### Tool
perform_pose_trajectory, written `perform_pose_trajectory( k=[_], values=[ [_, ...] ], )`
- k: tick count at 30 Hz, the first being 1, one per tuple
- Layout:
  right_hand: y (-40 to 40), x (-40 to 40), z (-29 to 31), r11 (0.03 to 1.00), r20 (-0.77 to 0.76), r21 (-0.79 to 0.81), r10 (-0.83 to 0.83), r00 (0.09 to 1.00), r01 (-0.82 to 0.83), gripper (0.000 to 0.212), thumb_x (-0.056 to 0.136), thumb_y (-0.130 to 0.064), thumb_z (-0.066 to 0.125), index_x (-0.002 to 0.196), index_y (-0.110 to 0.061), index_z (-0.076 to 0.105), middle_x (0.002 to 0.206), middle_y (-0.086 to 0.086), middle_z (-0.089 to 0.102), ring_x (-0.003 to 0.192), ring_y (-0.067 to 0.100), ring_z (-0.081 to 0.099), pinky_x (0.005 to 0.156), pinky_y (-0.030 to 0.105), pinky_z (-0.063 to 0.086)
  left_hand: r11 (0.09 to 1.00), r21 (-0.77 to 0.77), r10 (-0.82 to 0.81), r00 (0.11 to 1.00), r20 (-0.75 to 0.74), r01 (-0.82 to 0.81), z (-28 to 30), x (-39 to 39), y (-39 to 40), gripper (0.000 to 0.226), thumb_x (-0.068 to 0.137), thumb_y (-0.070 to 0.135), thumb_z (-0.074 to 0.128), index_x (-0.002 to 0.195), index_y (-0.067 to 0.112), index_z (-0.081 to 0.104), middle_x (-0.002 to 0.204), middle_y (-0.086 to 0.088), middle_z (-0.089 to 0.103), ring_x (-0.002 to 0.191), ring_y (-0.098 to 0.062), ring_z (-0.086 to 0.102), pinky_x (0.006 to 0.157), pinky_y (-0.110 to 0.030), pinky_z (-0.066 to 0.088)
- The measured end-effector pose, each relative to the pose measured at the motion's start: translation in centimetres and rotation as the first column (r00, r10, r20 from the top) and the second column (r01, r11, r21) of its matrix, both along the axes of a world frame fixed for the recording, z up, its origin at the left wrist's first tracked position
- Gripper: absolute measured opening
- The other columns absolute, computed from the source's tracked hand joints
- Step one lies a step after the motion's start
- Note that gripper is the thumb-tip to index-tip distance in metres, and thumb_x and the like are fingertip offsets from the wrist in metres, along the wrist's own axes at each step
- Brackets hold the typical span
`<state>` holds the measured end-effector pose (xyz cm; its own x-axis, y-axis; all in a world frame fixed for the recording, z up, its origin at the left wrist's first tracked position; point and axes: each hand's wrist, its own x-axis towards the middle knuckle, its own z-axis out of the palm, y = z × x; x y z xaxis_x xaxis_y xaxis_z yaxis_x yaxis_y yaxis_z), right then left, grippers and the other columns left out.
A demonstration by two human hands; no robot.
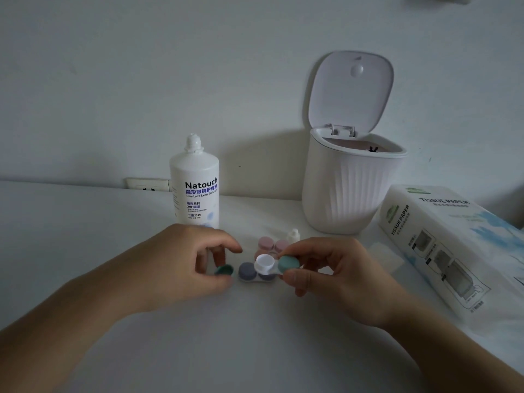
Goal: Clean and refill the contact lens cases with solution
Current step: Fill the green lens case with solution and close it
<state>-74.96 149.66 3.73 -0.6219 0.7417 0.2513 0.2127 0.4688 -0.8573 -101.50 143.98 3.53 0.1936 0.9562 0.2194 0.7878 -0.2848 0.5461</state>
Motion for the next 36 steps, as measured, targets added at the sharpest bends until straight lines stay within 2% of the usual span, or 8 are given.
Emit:
perform_pose_trajectory(
  k=[2,4,11,14,20,26,31,36],
  values=[
    [0.0,0.0,0.0,1.0,-0.006,-0.006,0.001,1.0,-0.001,0.019,0.078,-0.034,0.079,0.096,-0.038,0.077,0.082,-0.001,0.074,0.068,0.025,0.07,0.074,0.041,0.055,0.996,0.087,-0.013,0.992,0.126,0.002,0.0,0.1,0.2,0.031,0.081,0.044,0.077,0.106,0.057,0.065,0.099,0.018,0.065,0.075,-0.017,0.062,0.065,-0.023,0.051],
    [0.0,0.1,0.0,1.0,-0.007,-0.011,0.003,1.0,-0.003,0.019,0.079,-0.032,0.079,0.095,-0.04,0.076,0.082,-0.002,0.074,0.068,0.026,0.07,0.074,0.042,0.055,0.99,0.142,-0.018,0.971,0.237,-0.016,0.0,0.2,0.3,0.018,0.09,0.045,0.07,0.106,0.052,0.069,0.099,0.015,0.065,0.08,-0.017,0.061,0.07,-0.023,0.05],
    [0.1,0.1,-0.1,1.0,0.01,-0.019,0.014,1.0,-0.014,0.02,0.077,-0.037,0.079,0.097,-0.04,0.076,0.081,-0.008,0.074,0.069,0.027,0.07,0.075,0.04,0.056,0.983,0.182,-0.055,0.888,0.456,-0.032,-0.4,1.8,0.1,0.025,0.072,0.055,0.071,0.092,0.04,0.068,0.082,0.016,0.067,0.069,-0.007,0.058,0.065,-0.019,0.049],
    [0.1,0.0,-0.2,1.0,0.022,-0.003,0.026,0.999,-0.026,0.023,0.077,-0.039,0.078,0.099,-0.038,0.075,0.084,-0.013,0.075,0.068,0.024,0.07,0.074,0.037,0.056,0.984,0.177,-0.069,0.877,0.476,-0.018,-0.7,2.3,0.0,0.029,0.071,0.051,0.076,0.092,0.032,0.068,0.08,0.009,0.067,0.069,-0.01,0.059,0.064,-0.034,0.051],
    [0.1,0.0,-0.2,0.999,0.019,0.017,0.049,0.999,-0.049,0.024,0.078,-0.038,0.079,0.1,-0.047,0.074,0.084,-0.012,0.075,0.065,0.016,0.07,0.072,0.027,0.056,0.988,0.156,-0.073,0.881,0.467,-0.001,-0.7,2.9,-0.2,0.031,0.069,0.051,0.08,0.09,0.032,0.067,0.087,-0.01,0.072,0.069,-0.014,0.061,0.067,-0.048,0.054],
    [0.1,0.0,-0.2,0.999,0.015,0.017,0.038,0.999,-0.039,0.025,0.078,-0.041,0.078,0.102,-0.036,0.075,0.088,-0.01,0.075,0.066,0.016,0.07,0.072,0.035,0.058,0.984,0.18,-0.08,0.914,0.397,0.008,-0.6,3.0,-0.5,0.03,0.068,0.054,0.079,0.089,0.036,0.068,0.088,-0.003,0.073,0.075,-0.015,0.063,0.068,-0.031,0.054],
    [0.2,0.0,-0.3,0.998,0.022,0.028,0.049,0.999,-0.049,0.023,0.079,-0.042,0.077,0.103,-0.041,0.075,0.088,-0.011,0.075,0.066,0.015,0.07,0.074,0.039,0.057,0.975,0.223,-0.089,0.95,0.3,0.021,-0.5,2.9,-0.6,0.028,0.071,0.053,0.076,0.093,0.035,0.072,0.081,0.007,0.071,0.079,-0.014,0.065,0.065,-0.016,0.049],
    [0.2,0.0,-0.4,0.999,0.024,0.033,0.034,0.999,-0.035,0.026,0.078,-0.043,0.077,0.104,-0.038,0.075,0.088,-0.008,0.075,0.066,0.015,0.071,0.075,0.042,0.057,0.974,0.22,-0.12,0.952,0.28,0.058,-0.4,3.0,-0.8,0.026,0.075,0.05,0.071,0.099,0.04,0.072,0.088,0.014,0.074,0.085,-0.013,0.067,0.072,-0.026,0.055]
  ],
)
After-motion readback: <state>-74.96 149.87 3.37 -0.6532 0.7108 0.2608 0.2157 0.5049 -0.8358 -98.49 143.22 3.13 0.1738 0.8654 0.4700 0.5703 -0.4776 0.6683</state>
